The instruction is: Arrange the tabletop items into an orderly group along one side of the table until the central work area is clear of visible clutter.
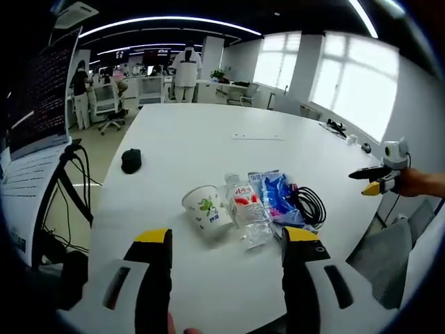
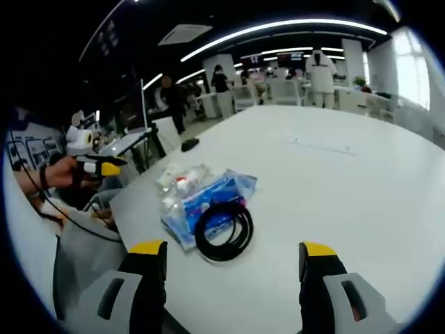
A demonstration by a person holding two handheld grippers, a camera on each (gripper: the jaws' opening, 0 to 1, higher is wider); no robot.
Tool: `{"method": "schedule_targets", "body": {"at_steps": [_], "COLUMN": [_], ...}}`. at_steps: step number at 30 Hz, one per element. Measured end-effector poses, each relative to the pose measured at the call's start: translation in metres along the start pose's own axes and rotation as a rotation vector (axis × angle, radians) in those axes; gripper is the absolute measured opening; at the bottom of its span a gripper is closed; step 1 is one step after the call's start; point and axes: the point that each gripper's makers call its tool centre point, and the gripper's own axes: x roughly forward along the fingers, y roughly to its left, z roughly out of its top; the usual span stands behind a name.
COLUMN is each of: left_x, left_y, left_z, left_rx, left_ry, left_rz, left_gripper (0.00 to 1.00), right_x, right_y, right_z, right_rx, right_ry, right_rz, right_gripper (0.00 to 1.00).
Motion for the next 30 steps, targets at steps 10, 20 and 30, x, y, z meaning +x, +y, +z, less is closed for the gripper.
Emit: {"method": "schedule_targets", "body": {"at_steps": [10,20,30], "left_x": [0.0,0.001,0.001], "left_y": [-0.002,0.001,0.005], "left_z": [0.0,-0.007,-0.008], "left_rx": [-0.004,-0.053,-0.056], "left_ry": [-0.001,0.002,0.005], "left_rz": [-0.007,-0.002,0.0], "left_gripper": [0.62,0.6,0.59], "right_x": [-0.003,-0.005,-0.003], "right_y": [-0.005,-0.002,-0.001], "right_z": [-0.004,-0.01,-0.009], "right_rx": [0.009,0.027,0.035], "right_ry": [0.0,0.008,0.011], "right_rz": [-0.009,-0.014,-0.012], "right_gripper": [0.78,0.78,0.79]}}
